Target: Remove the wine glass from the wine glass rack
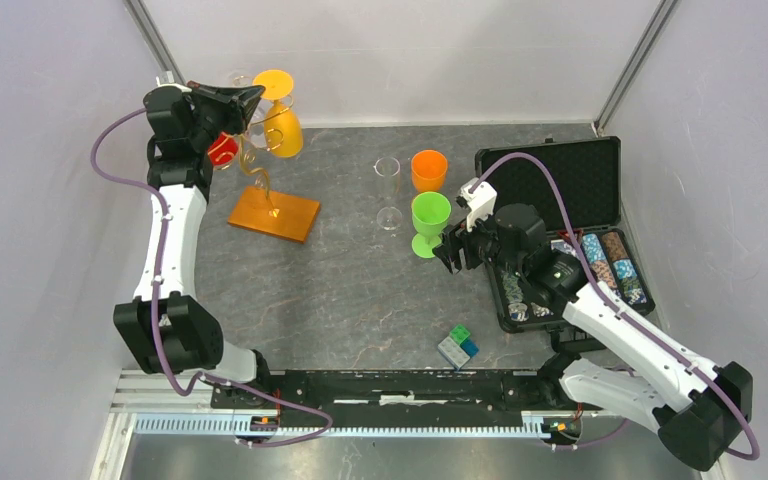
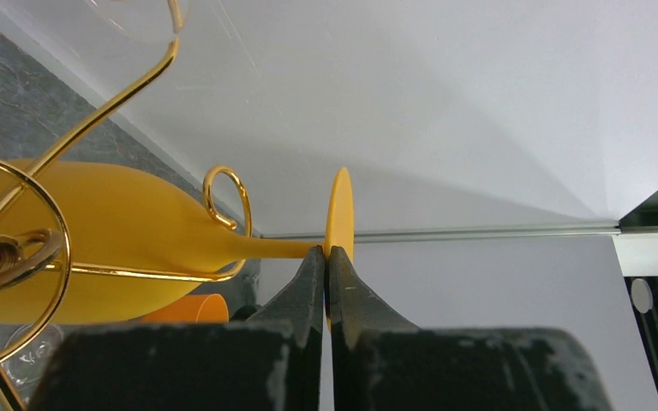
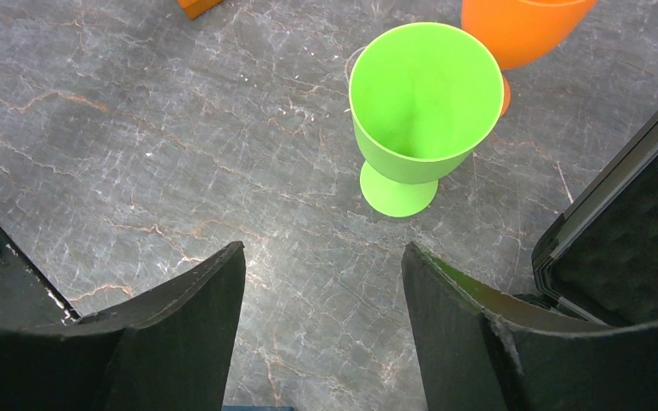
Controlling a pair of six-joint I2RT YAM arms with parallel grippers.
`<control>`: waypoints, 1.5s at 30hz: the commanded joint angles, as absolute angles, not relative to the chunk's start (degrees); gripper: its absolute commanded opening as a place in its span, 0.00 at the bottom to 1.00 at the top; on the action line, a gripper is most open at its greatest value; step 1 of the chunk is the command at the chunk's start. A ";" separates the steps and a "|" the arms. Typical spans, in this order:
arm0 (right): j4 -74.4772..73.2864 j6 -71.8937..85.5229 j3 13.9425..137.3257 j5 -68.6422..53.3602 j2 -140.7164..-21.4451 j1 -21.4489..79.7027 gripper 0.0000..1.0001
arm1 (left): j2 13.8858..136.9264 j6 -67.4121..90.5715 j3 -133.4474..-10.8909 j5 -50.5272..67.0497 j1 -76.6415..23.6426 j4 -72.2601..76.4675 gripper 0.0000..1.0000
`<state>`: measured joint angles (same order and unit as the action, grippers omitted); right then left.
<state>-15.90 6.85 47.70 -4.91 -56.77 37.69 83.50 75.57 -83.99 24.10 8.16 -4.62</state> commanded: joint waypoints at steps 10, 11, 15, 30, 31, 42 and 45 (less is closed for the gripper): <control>-11.34 7.01 46.58 -4.00 -53.68 37.49 0.74 | 83.10 73.07 -85.03 19.15 9.66 -5.32 0.02; -11.30 7.01 46.58 -3.95 -53.76 37.53 0.74 | 83.30 73.53 -84.64 19.16 9.75 -4.52 0.02; -11.27 6.92 46.58 -3.86 -53.96 37.52 0.74 | 84.27 74.61 -84.02 18.65 10.02 -1.26 0.02; -11.35 6.47 46.49 -4.80 -53.18 37.52 0.77 | 91.70 81.50 -83.54 27.01 9.92 18.66 0.02; -11.36 6.50 46.57 -4.98 -53.17 37.52 0.77 | 91.93 82.05 -83.54 27.63 9.88 19.89 0.02; -8.59 6.41 45.44 -7.86 -51.25 37.55 0.93 | 91.67 87.86 -83.21 34.10 7.61 29.02 0.02; -7.91 6.85 45.29 -8.41 -50.76 37.53 0.98 | 90.44 89.37 -82.62 35.44 6.38 30.12 0.02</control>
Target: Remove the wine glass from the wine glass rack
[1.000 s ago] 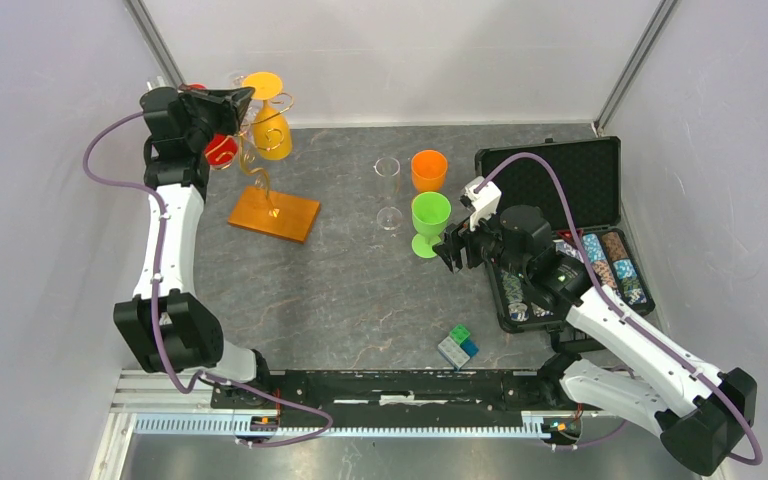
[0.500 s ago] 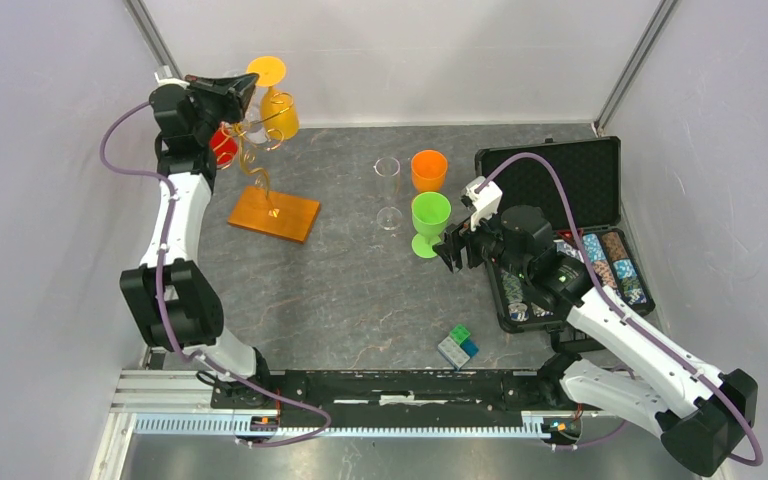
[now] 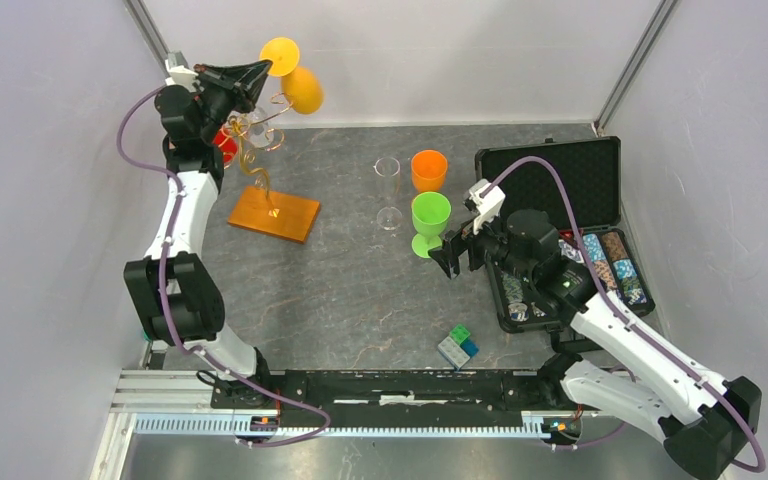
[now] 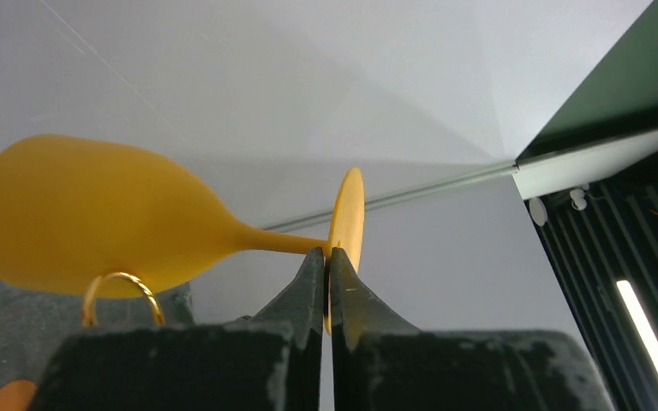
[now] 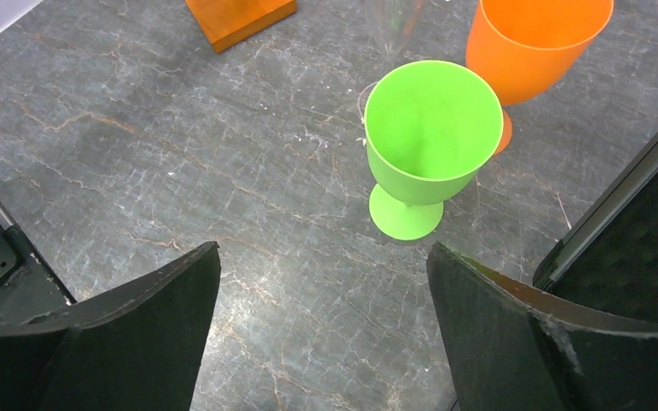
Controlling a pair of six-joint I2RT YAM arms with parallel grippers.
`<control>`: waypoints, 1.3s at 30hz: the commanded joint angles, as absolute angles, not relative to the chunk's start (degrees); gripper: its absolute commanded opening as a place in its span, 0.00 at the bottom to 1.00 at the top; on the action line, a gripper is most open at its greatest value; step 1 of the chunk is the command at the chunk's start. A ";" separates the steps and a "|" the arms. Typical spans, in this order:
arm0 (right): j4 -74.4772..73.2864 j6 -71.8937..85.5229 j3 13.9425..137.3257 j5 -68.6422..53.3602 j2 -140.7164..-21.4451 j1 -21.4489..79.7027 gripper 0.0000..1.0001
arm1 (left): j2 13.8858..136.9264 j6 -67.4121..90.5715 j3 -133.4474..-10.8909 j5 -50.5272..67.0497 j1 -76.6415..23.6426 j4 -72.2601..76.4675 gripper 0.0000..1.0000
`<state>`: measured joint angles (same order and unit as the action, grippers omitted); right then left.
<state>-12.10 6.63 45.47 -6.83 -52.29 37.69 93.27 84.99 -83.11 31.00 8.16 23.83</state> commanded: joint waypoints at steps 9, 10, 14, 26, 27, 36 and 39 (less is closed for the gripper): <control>1.54 11.49 41.58 -10.34 -47.49 37.52 0.98 | 82.36 93.82 -74.92 36.66 -0.17 35.48 0.02; 3.38 12.05 40.89 -10.73 -47.16 37.53 0.98 | 81.38 93.82 -73.82 36.44 -1.91 35.55 0.02; 10.26 16.82 37.94 -11.86 -45.83 37.53 0.98 | 77.99 96.07 -69.81 36.69 -7.29 37.16 0.02; 35.61 34.33 26.64 -7.31 -37.18 37.53 0.98 | 66.12 103.92 -61.33 33.25 -18.53 38.01 0.02; 37.27 35.67 26.06 -6.55 -36.69 37.49 0.98 | 64.71 104.46 -60.82 32.50 -19.23 37.20 0.02; 56.65 51.07 29.13 -13.69 -46.56 37.81 0.98 | 52.11 115.62 -52.75 27.44 -21.17 39.21 0.02; 66.05 53.69 31.25 -17.97 -51.00 39.02 0.97 | 49.81 116.32 -52.34 26.77 -21.17 38.70 0.02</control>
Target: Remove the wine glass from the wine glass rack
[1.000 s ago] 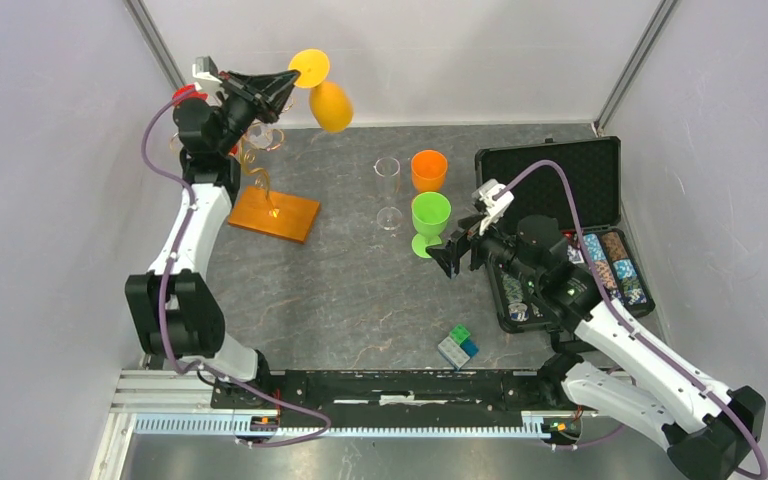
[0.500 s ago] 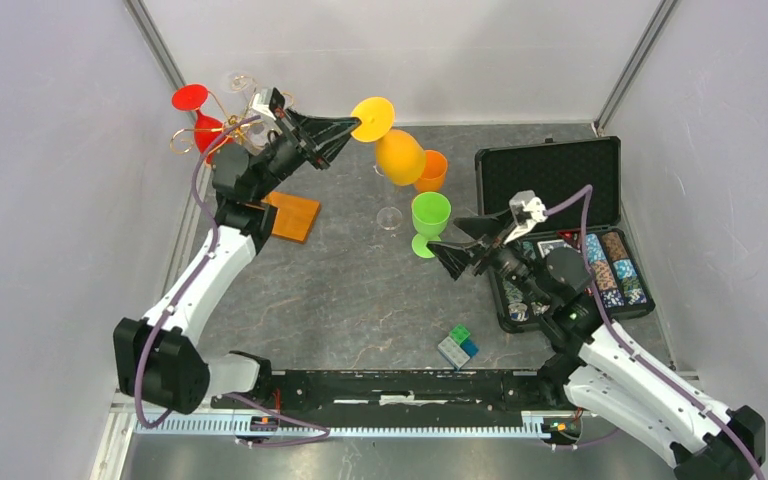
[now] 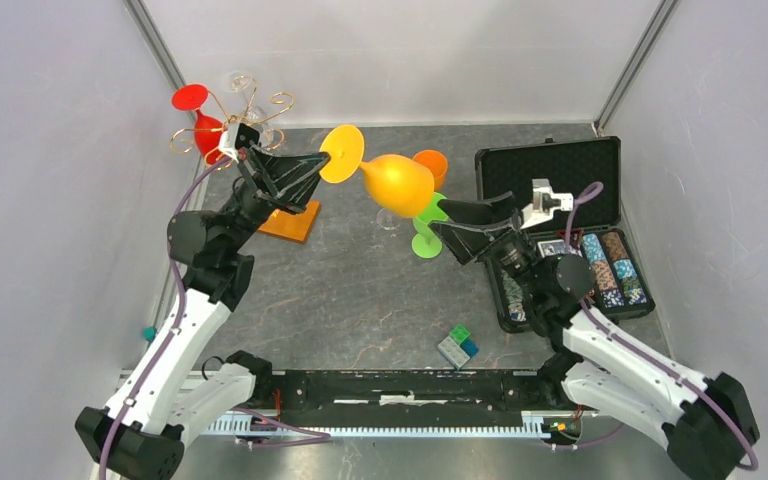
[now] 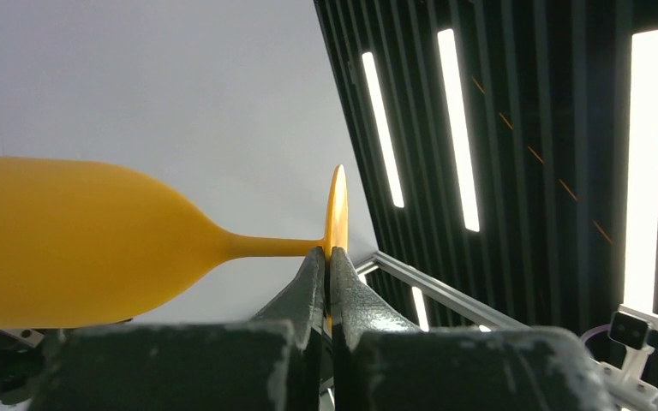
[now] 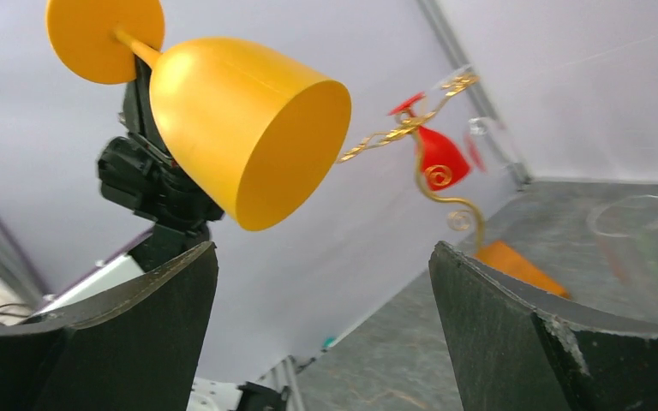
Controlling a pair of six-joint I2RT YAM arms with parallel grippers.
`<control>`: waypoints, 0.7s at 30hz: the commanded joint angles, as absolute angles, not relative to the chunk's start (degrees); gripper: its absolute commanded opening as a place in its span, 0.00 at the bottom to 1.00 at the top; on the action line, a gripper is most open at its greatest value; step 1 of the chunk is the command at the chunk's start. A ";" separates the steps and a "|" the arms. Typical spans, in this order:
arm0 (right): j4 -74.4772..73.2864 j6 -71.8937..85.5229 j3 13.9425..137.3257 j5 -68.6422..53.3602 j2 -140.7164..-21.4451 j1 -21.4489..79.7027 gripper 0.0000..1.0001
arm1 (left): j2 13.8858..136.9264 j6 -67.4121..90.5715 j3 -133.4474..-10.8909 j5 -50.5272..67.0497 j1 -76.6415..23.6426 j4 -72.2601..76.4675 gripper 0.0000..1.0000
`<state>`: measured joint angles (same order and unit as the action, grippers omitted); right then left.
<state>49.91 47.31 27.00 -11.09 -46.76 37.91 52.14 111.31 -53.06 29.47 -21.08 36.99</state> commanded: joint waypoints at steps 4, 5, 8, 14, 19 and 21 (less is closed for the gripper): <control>74.59 54.58 34.02 -22.33 -54.90 41.61 0.92 | 48.49 116.63 -52.48 26.76 -21.13 38.45 0.02; 76.20 54.72 34.48 -22.91 -55.58 42.34 0.90 | 48.30 116.63 -52.45 26.51 -21.11 38.30 0.02; 80.40 55.46 35.52 -23.98 -56.99 43.47 0.82 | 47.69 116.78 -52.47 26.25 -21.18 37.82 0.02; 81.17 55.57 38.36 -24.20 -59.76 44.30 0.75 | 46.35 116.98 -52.56 26.19 -21.17 36.97 0.02; 85.57 57.40 39.94 -24.59 -62.62 44.70 0.62 | 45.32 117.17 -52.23 26.15 -21.16 36.37 0.02; 87.76 58.53 40.32 -24.59 -63.55 44.78 0.53 | 44.94 117.03 -52.12 26.10 -21.10 36.01 0.02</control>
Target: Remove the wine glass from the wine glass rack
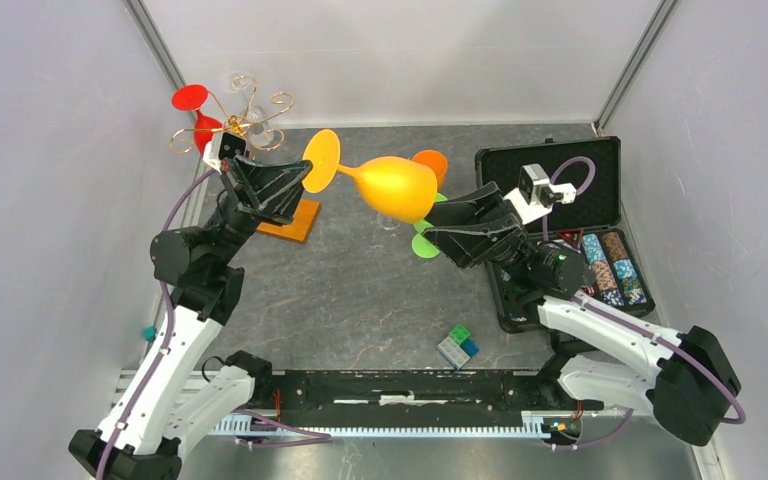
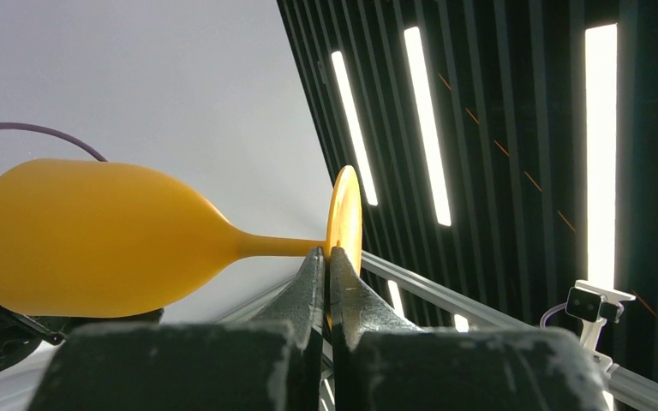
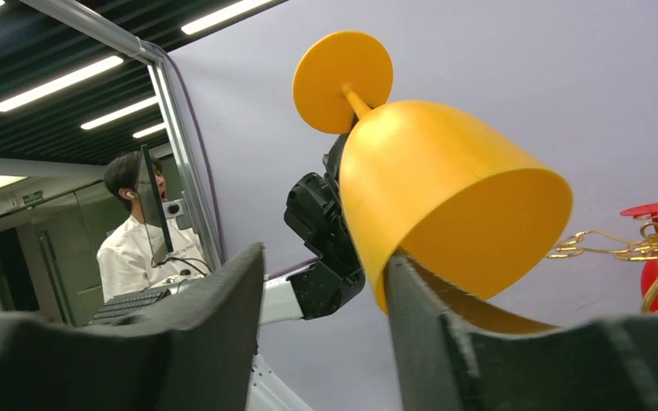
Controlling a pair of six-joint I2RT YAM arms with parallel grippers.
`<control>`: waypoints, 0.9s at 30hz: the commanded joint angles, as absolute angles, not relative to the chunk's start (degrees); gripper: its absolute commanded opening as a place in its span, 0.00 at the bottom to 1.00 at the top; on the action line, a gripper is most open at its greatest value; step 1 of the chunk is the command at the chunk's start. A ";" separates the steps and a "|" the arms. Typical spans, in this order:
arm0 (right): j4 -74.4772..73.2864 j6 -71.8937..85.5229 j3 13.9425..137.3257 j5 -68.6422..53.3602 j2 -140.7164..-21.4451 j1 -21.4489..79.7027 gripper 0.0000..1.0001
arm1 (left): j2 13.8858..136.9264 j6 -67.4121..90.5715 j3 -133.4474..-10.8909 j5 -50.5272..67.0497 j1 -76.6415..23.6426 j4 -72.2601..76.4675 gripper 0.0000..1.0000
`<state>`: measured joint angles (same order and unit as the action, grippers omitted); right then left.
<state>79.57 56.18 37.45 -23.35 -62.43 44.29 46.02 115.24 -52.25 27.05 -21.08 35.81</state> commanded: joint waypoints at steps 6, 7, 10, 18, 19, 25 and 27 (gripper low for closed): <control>93.79 59.24 42.28 -26.58 -65.30 45.69 0.42 | 43.51 116.91 -51.51 25.80 -21.14 35.27 0.02; 94.03 59.10 42.59 -26.77 -65.36 45.92 0.42 | 43.23 116.69 -51.42 25.82 -21.11 34.77 0.02; 93.50 58.71 43.78 -26.99 -65.53 46.61 0.42 | 41.88 115.83 -51.00 25.26 -21.18 32.85 0.02; 88.81 56.82 45.70 -27.33 -64.89 47.24 0.16 | 42.07 114.28 -50.57 25.64 -21.16 30.55 0.02; 87.85 56.19 45.70 -27.29 -64.51 47.34 0.12 | 42.40 114.15 -50.62 25.95 -21.15 30.78 0.02; 72.06 47.83 45.97 -22.87 -61.11 47.28 0.00 | 40.57 108.54 -51.10 25.16 -21.17 26.71 0.11; 66.71 44.76 46.14 -21.14 -60.10 47.29 0.00 | 39.80 104.66 -51.61 24.75 -21.14 23.50 0.27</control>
<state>76.09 52.64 43.07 -24.86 -62.92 46.89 41.19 113.49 -50.50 25.02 -21.12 30.26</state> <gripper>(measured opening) 0.012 0.120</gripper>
